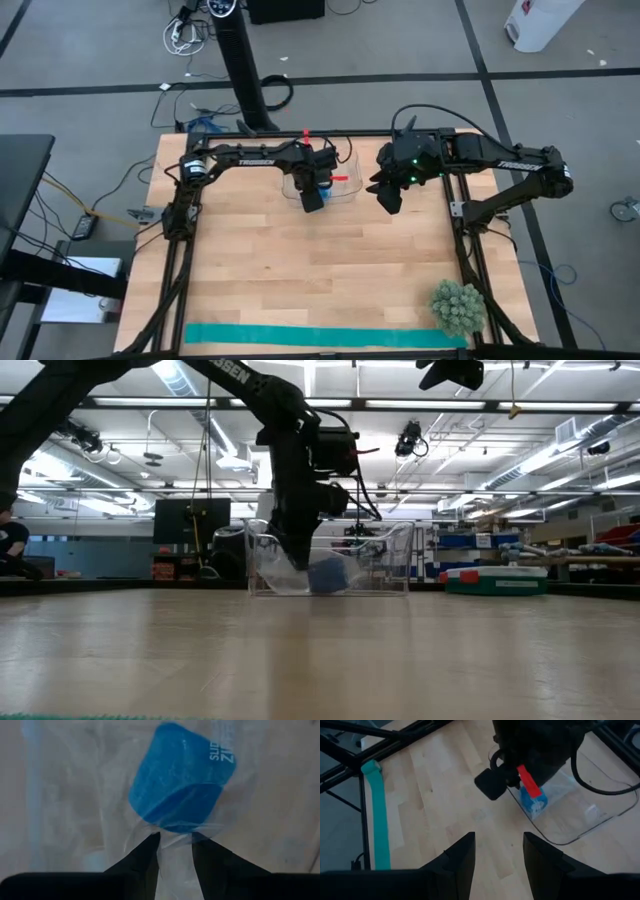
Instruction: Roll bandage
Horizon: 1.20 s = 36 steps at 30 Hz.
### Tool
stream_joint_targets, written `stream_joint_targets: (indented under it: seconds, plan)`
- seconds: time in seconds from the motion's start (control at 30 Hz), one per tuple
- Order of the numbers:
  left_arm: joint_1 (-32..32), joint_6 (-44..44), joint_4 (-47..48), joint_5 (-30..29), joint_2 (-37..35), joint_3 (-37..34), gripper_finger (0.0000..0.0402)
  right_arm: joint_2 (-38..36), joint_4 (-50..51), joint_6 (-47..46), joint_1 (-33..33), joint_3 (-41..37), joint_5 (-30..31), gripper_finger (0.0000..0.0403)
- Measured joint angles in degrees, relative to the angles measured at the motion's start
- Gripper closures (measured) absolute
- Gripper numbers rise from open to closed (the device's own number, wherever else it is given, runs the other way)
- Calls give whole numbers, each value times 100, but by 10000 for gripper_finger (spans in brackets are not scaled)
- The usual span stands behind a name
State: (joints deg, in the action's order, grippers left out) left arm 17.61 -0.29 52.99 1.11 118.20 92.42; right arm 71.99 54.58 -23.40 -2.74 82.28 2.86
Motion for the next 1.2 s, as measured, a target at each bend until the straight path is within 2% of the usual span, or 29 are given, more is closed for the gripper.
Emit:
stream_joint_targets:
  seconds: [0.17,0.3,0.43,0.5,0.6,0.7,0.77,0.87,0.97,1.13,1.2]
  plan:
    - [23,86,530,278,-87,182,282,0,6,-2,0,0,11,247]
    - [51,433,1101,182,-316,569,282,0,-15,34,0,0,52,247]
    - [123,483,1721,112,-316,1170,282,0,-19,98,-4,0,80,247]
    - [154,438,1947,329,-326,1533,282,0,-17,99,-4,0,72,247]
    - [132,262,1855,924,-428,2024,282,-102,-186,270,30,-27,71,249]
    - [-28,202,1162,1383,-761,2375,282,-524,-826,481,89,-333,35,252]
    - [-179,198,552,1455,-1103,2407,282,-929,-1224,508,89,-734,16,252]
    - [-471,179,-234,1285,-1560,2226,283,-1588,-1639,507,81,-1499,87,252]
    - [-730,149,-826,1099,-1958,1849,291,-2248,-2517,509,83,-2331,37,252]
    - [-1069,-334,-1707,1077,-2612,694,317,-3157,-4293,416,85,-3672,-357,253]
    - [-1191,-604,-2363,1077,-2893,100,327,-3493,-4932,262,87,-4142,-425,253]
